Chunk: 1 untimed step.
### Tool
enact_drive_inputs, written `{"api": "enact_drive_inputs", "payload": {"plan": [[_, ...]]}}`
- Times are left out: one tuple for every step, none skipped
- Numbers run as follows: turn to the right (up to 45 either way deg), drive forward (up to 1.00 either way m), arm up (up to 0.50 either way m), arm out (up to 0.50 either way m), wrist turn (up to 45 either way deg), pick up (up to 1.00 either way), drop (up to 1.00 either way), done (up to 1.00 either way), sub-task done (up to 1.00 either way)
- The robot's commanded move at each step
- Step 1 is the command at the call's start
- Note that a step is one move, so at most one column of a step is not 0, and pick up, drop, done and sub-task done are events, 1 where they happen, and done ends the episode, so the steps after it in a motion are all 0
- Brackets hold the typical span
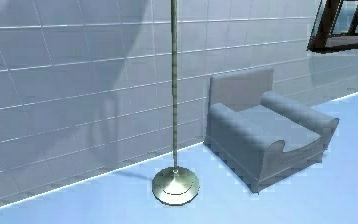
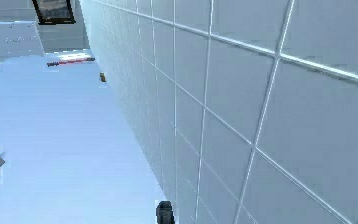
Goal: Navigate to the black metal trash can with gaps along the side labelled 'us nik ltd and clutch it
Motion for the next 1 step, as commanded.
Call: {"api": "enact_drive_inputs", "payload": {"plan": [[0.0, 0.0, 0.1, 0.0, 0.0, 0.0, 0.0, 0.0, 0.0]]}}
